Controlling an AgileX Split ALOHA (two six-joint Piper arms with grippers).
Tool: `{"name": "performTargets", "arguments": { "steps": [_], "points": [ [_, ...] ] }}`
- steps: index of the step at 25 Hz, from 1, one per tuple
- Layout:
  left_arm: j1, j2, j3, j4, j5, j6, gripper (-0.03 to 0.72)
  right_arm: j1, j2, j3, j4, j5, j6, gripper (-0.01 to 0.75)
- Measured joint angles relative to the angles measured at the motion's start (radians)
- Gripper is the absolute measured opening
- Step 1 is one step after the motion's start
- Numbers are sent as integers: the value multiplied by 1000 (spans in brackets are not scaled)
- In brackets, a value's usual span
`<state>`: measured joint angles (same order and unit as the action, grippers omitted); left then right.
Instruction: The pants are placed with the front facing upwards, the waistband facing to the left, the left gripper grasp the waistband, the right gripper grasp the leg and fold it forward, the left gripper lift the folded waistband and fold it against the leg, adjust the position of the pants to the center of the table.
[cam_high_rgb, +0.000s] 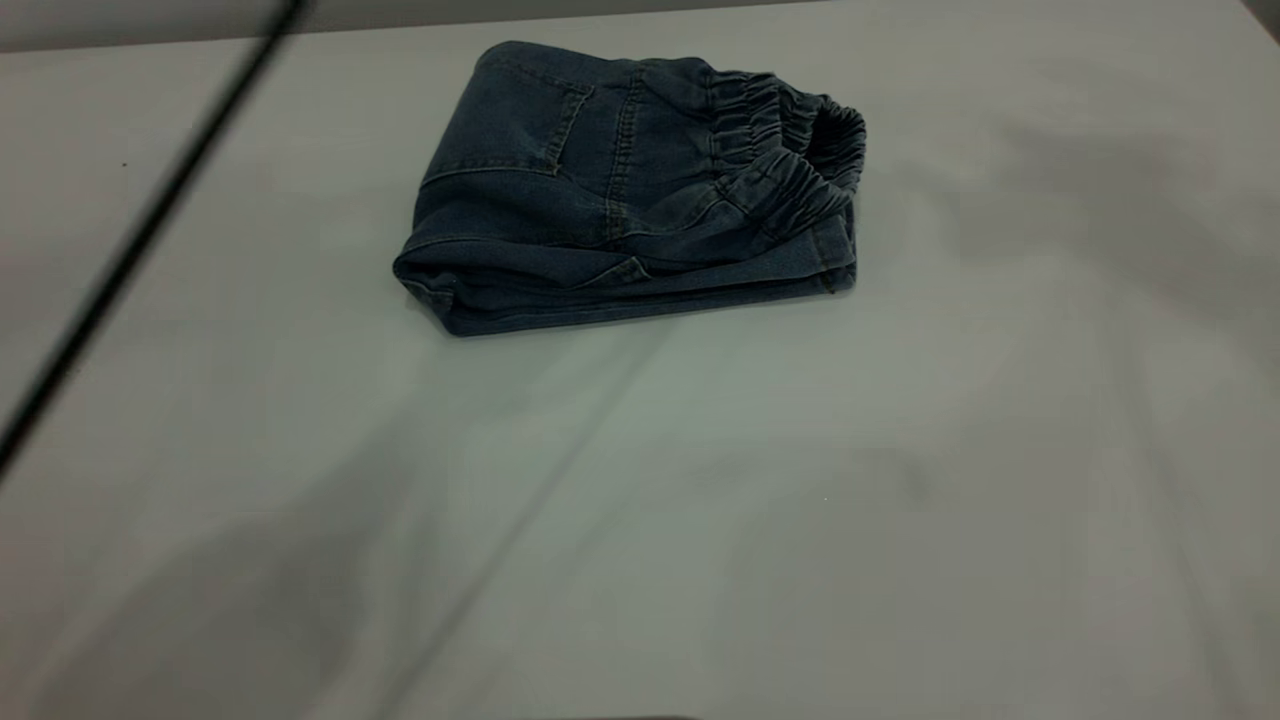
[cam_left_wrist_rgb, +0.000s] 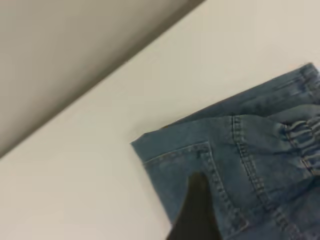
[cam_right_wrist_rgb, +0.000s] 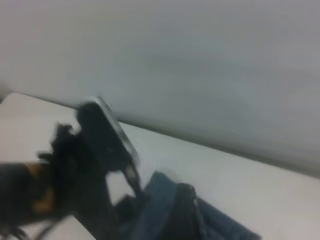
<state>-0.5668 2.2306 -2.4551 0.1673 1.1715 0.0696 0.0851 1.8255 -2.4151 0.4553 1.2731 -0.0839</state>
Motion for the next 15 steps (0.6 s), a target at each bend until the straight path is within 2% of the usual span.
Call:
{"name": "performTargets", "arguments": {
  "steps": [4, 15],
  "points": [
    [0, -150, 87, 0, 0, 37, 552, 0, -105, 147, -1, 0, 2, 561],
    [0, -624, 345, -26, 0, 61, 552, 0, -549, 668, -6, 2, -78, 561]
  ]
}}
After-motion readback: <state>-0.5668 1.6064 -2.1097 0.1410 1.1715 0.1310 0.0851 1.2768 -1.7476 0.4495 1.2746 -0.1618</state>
